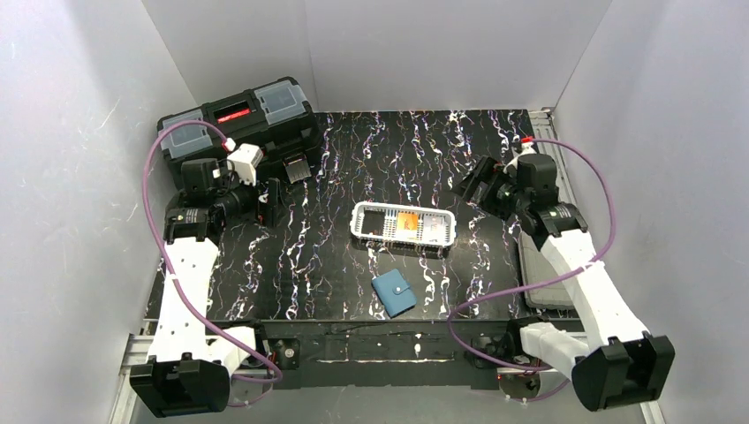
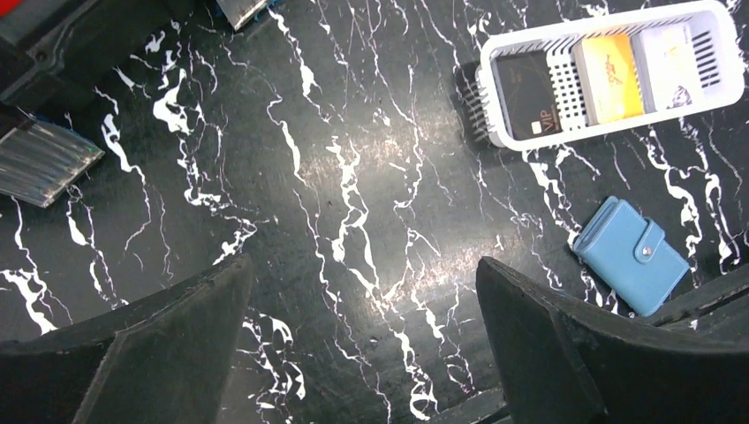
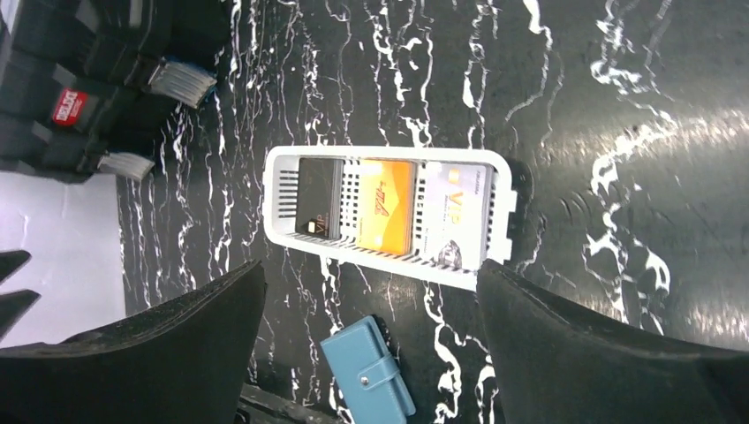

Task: Put the credit cards into the card holder
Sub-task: Move the card holder to the center of the board.

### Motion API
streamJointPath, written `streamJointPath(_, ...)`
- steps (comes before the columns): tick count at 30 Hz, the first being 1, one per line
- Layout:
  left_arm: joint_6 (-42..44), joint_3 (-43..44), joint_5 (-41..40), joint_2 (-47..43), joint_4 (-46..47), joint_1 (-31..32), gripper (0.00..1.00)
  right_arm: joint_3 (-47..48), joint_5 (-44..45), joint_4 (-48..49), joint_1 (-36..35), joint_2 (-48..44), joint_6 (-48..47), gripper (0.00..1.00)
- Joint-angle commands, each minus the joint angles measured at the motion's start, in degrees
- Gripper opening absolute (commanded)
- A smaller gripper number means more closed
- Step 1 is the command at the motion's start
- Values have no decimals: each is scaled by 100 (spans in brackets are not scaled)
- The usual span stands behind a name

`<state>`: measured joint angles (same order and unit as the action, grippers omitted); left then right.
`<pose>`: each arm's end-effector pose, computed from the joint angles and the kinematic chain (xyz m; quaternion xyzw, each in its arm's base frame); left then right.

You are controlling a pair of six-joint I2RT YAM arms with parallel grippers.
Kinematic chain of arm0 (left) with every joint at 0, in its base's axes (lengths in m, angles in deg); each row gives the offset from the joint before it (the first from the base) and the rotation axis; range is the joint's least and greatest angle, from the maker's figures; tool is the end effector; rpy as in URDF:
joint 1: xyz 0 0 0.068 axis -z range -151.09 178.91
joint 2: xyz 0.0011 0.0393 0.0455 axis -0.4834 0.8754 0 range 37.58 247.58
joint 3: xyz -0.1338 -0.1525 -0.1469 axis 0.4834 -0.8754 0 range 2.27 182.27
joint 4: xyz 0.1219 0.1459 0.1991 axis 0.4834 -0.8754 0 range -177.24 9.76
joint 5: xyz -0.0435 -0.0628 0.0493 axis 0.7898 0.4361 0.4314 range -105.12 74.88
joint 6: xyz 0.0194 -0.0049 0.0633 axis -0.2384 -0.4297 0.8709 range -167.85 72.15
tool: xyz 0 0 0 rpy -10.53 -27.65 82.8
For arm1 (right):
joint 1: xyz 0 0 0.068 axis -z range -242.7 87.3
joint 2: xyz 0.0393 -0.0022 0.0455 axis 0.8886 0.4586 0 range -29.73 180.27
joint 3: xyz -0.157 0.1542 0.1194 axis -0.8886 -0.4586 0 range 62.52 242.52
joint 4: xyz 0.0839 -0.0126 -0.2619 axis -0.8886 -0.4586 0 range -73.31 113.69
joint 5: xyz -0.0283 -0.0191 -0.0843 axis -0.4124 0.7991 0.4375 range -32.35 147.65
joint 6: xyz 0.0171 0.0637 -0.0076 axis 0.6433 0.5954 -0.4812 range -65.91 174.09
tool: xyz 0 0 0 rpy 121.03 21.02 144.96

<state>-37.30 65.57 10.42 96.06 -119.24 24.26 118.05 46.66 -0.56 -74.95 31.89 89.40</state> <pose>0.2493 -0.0025 0.3322 0.1477 0.8553 -0.1333 0.4784 0.2702 0.0689 0.2938 0.1260 0.8556 0.2757 0.4196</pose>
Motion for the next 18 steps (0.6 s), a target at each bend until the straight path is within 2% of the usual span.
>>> streamJointPath(1, 257, -189, -76, -220, -285, -22, 98, 163, 721, -805, -419, -197, 100, 89)
streamJointPath(4, 730, -337, 383, -333, -351, -21, 98, 580, 2638, -1600, -1953, 300, -223, 88)
streamJointPath(7, 1158, -450, 868, -467, -586, -22, 98, 547, 3547, -1917, -3209, 736, -152, 90)
streamJointPath(13, 2415, -779, 1286, -877, -964, -16, 98, 294, 3634, -1912, -4801, 1417, -282, 96)
streamJointPath(15, 2750, -920, 1444, -1035, -940, -11, 98, 208, 3367, -1672, -5035, 1569, -384, 96)
streamJointPath(18, 2758, -947, 1616, -1076, -865, -12, 98, 71, 2757, -1198, -5132, 1681, -579, 97)
